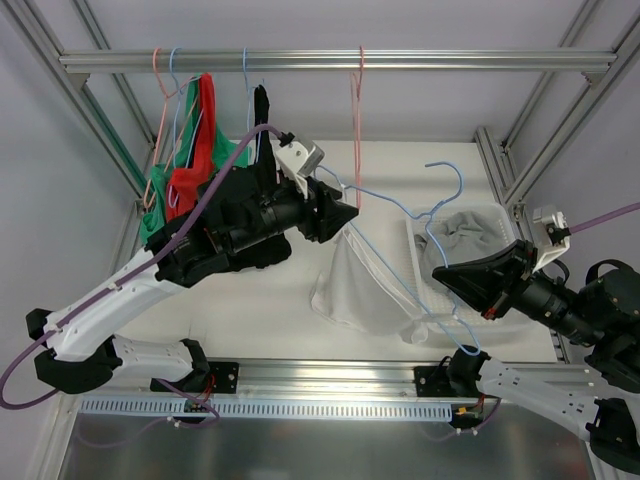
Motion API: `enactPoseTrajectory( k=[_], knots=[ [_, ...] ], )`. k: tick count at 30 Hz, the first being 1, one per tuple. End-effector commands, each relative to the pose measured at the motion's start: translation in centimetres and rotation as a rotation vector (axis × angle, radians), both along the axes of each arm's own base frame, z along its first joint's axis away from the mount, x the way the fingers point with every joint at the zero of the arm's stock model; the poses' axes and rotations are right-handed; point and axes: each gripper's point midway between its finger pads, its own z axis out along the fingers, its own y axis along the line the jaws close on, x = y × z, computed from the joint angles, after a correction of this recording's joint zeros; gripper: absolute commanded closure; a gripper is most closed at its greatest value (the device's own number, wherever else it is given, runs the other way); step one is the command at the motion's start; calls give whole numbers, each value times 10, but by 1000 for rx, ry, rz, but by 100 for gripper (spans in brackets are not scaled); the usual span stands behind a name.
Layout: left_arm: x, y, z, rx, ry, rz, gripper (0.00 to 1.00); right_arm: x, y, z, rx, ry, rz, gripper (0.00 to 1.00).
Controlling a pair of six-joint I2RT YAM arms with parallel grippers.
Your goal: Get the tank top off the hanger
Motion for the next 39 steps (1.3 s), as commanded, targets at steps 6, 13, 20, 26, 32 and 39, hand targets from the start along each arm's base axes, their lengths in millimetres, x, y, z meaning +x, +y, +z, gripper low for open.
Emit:
enactPoseTrajectory(
  k=[6, 13, 20, 26, 32, 39],
  knots=[
    [9, 9, 0, -21, -53, 56, 58, -7, -1, 28, 64, -40, 29, 100],
    [13, 13, -11, 3, -57, 81, 60, -4, 3, 27, 54, -41, 27, 100],
    [20, 18, -12, 18, -84, 115, 68, -7, 10, 28, 59, -36, 61, 100],
    [29, 22, -20, 33, -81, 150, 85, -6, 8, 30, 62, -46, 53, 100],
    [25, 24, -21, 31, -85, 133, 92, -1, 8, 29, 54, -53, 33, 100],
    [20, 30, -19, 21, -92, 129, 75, 1, 8, 26, 43, -54, 21, 100]
  ],
)
